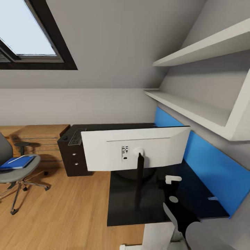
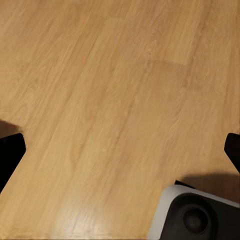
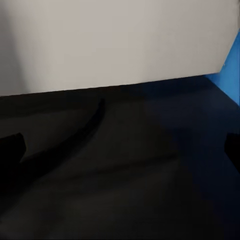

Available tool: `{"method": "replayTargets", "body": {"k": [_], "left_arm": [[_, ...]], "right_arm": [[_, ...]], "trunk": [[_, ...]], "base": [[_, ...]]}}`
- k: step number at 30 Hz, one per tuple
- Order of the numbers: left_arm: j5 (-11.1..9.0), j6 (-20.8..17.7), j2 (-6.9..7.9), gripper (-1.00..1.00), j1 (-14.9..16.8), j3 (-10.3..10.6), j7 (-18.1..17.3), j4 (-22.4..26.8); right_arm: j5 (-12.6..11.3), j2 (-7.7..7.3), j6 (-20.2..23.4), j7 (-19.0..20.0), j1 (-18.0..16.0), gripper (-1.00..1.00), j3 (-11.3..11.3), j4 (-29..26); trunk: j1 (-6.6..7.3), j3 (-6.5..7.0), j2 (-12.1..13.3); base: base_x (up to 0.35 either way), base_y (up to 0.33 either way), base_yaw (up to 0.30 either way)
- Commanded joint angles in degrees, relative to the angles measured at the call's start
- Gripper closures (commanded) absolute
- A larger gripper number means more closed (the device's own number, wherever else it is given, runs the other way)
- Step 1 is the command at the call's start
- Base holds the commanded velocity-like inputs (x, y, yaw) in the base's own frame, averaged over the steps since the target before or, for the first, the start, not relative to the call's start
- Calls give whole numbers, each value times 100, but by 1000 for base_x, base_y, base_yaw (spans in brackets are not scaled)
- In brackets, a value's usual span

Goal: In the bedroom, organize the workspace by keeping the computer under the desk, ensuring the monitor is on the desk, placing the keyboard on the desk next to the monitor, placing the mouse on the desk next to the keyboard, moving the folder from the swivel chair onto the desk next to the mouse, stacking the notebook on top of the folder with the pen on top of the notebook, and positioning the swivel chair next to the desk.

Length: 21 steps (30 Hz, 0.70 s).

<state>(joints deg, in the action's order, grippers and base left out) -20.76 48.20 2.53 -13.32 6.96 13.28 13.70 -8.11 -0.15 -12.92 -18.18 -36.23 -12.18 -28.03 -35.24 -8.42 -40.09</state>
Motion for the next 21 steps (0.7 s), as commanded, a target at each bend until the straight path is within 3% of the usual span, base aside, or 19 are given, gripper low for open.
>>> {"method": "replayTargets", "body": {"k": [1, 2, 5, 11, 14, 15, 16, 18, 21], "left_arm": [[-107, 5, 5, -100, -3, 43, 27, 16], [-376, 4, 8, -100, -3, 30, 13, 17], [-710, -1, 14, -100, -3, 21, -2, 22], [-849, -3, 17, -100, -3, 17, -8, 27], [-875, -3, 19, -100, -3, 17, -9, 28], [-891, -3, 13, -100, -3, 16, -9, 28], [-896, -3, 12, -100, -3, 16, -9, 28], [-899, -3, 12, -100, -3, 16, -9, 28], [-904, -3, 11, -100, -3, 16, -9, 28]], "right_arm": [[-59, 25, -7, -47, -7, -100, -45, -10], [-55, 115, 97, -113, -4, -100, -39, -88], [-67, 195, 386, -312, 6, -100, -33, -377], [-108, 229, 903, -436, 58, -100, -30, -940], [-122, 240, 1236, -472, 276, -100, -30, -1471], [-138, 255, 1616, -555, 705, -100, -35, -2327], [-179, 282, 1846, -572, 863, -100, -39, -2641], [-332, 394, 2298, -589, 1091, -100, -41, -3082], [-611, 807, 3221, -596, 1414, -100, -165, -3677]], "trunk": [[2, -8, -8], [2, -8, -8], [2, -8, -8], [2, -8, -8], [2, -8, -8], [2, -8, -8], [2, -8, -8], [2, -8, -8], [2, -8, -8]], "base": [[-336, 0, 0], [-336, 0, 0], [-336, 0, 0], [-336, 0, 0], [-336, 0, 0], [-271, 0, 0], [-178, 0, 0], [-103, 0, 0], [-36, 0, 0]]}}
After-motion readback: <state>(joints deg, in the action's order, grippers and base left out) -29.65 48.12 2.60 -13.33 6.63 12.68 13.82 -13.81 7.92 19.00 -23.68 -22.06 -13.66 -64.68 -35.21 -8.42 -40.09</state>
